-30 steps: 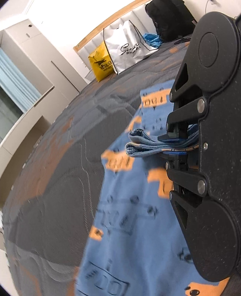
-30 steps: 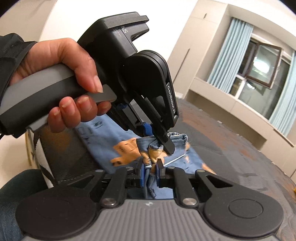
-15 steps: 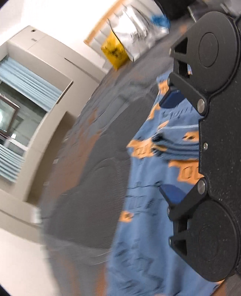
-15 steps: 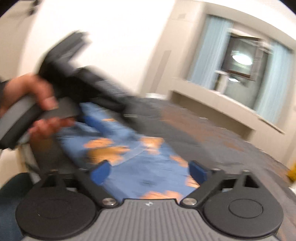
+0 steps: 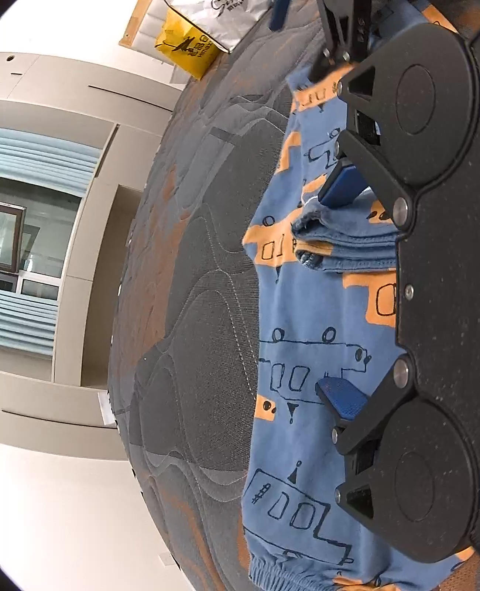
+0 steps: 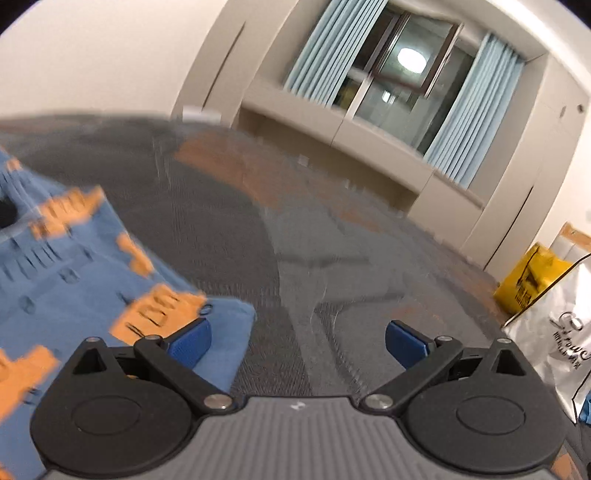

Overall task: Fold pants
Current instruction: 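Grasp the pants waistband with the left gripper and lift it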

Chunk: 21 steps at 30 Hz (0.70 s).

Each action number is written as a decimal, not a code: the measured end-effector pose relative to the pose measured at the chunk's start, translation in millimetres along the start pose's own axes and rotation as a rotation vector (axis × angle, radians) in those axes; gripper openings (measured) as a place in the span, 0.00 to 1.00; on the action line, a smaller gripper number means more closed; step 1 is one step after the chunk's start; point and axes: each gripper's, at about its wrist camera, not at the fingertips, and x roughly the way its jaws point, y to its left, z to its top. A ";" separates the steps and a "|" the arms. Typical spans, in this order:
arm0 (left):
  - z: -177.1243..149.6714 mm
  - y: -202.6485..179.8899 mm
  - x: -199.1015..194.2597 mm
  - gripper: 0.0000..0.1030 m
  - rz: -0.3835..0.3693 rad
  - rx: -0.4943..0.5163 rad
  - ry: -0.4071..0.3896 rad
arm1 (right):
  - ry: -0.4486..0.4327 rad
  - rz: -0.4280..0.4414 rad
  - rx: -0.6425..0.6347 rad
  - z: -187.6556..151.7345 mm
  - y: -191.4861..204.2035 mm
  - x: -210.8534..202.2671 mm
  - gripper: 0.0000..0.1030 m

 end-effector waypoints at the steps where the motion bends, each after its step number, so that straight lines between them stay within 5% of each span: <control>1: 0.1 0.3 -2.5 0.96 -0.003 -0.006 -0.005 | -0.003 0.010 0.007 -4.1 1.6 -0.6 0.99; 5: -2.6 8.3 -28.1 0.97 -0.005 -0.059 -0.072 | -0.043 -0.029 0.044 -9.1 -1.0 -21.0 1.00; 8: -12.1 19.8 -60.5 0.99 0.016 -0.091 -0.148 | -0.081 0.025 0.078 -17.1 3.8 -58.3 1.00; 11: -26.4 36.5 -89.5 0.99 0.063 -0.122 -0.196 | -0.057 0.088 0.024 -29.1 25.1 -73.2 1.00; 13: -35.0 51.2 -106.3 0.99 0.099 -0.158 -0.214 | -0.049 0.056 -0.020 -34.0 36.8 -70.4 1.00; 17: -47.6 85.8 -127.2 0.99 0.164 -0.249 -0.250 | -0.102 0.048 0.021 -19.1 38.6 -82.7 1.00; 21: -48.5 124.7 -121.4 0.99 0.181 -0.375 -0.240 | -0.167 0.147 0.026 6.6 58.1 -92.5 1.00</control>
